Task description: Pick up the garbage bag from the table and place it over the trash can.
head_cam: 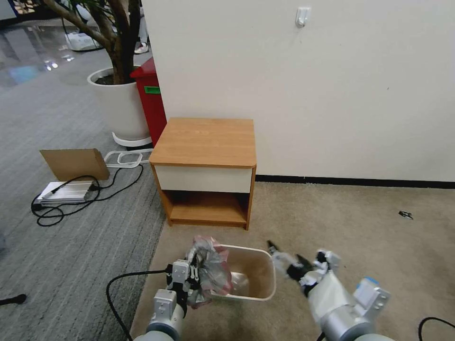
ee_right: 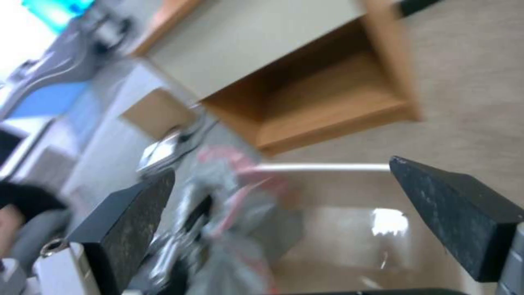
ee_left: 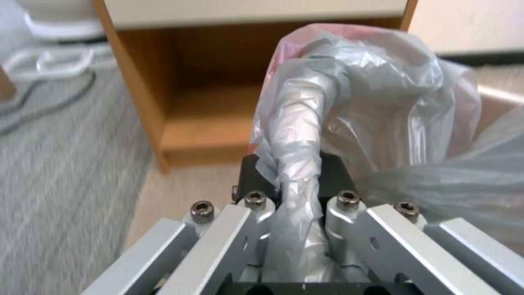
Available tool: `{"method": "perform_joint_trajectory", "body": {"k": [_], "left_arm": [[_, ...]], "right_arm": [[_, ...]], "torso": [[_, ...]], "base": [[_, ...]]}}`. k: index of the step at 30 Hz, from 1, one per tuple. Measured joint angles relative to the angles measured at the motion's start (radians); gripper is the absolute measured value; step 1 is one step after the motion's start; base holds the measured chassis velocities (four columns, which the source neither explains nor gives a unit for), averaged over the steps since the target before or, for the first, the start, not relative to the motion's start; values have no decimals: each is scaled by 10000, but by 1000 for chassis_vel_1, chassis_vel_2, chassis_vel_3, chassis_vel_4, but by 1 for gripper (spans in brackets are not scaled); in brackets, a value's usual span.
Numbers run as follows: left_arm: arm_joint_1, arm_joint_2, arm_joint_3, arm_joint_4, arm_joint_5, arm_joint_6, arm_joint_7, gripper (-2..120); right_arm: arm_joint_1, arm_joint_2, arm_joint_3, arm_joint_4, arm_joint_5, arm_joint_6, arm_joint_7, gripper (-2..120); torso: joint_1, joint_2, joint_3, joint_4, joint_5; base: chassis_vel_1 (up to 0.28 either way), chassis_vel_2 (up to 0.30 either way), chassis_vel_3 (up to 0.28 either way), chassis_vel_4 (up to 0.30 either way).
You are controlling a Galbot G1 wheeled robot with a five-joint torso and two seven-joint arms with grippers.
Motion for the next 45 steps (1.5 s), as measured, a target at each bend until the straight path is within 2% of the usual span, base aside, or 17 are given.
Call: {"method": "perform_joint_trajectory", "body": {"k": [6,9,15,21,23,24,26,28,30,31,35,37,41,45], "left_arm": [[294,125,-300,-327,115,-738,476,7],[365,130,-389,-393,139,-857,594,7],[479,157,-493,-427,299,-1133,822,7],[489,140,-508,-276,311,-1387,899,7],[486,135,-513,-263,308,-1438,936,7],[486,135,-513,-263,308,-1438,936,7],[474,117,-512,-262,306,-1452,968,7],[473,111,-510,-262,306,-1453,970,7],[473,84,-507,-262,305,-1453,976,7],[473,84,-507,-262,305,-1453,976,7],[492,55,-535,-296,294,-1453,978,7],[496,56,-542,-302,289,-1453,978,7],[521,51,-595,-312,280,-1444,979,7],[523,32,-598,-312,278,-1437,978,7]], "right_arm": [[976,93,-864,-646,193,-106,-140,100],[1237,193,-1052,-896,395,-92,-14,100],[1904,598,-1390,-1266,1982,-30,601,100],[2247,958,-1623,-1669,2688,86,904,96],[2273,1010,-1712,-1832,2706,148,941,87],[2273,1010,-1712,-1832,2706,148,941,87],[2286,1032,-1747,-1945,2705,207,953,77],[2291,1037,-1750,-1965,2705,220,956,73],[2312,1055,-1765,-2016,2701,284,964,64],[2312,1055,-1765,-2016,2701,284,964,64],[2321,1079,-1799,-2078,2672,359,965,43],[2319,1088,-1807,-2088,2659,371,966,40],[2339,1138,-1863,-2128,2608,447,966,21],[2349,1136,-1871,-2131,2602,467,967,13]], "torso": [[0,0,0,0,2],[0,0,0,0,0],[0,0,0,0,-1],[0,0,0,0,-1],[0,0,0,0,0],[0,0,0,0,0],[0,0,0,-1,0],[0,0,0,-1,0],[0,0,0,0,0],[0,0,0,0,0],[0,0,0,-1,0],[0,0,0,-1,1],[0,0,0,-1,0],[0,0,0,-1,0]], "base": [[0,0,0,0],[0,0,0,0],[0,0,0,0],[0,0,0,0],[0,0,0,0],[0,0,0,0],[0,0,0,0],[0,0,0,0],[0,0,0,0],[0,0,0,0],[0,0,0,0],[0,0,0,0],[0,0,0,0],[0,0,0,0]]}}
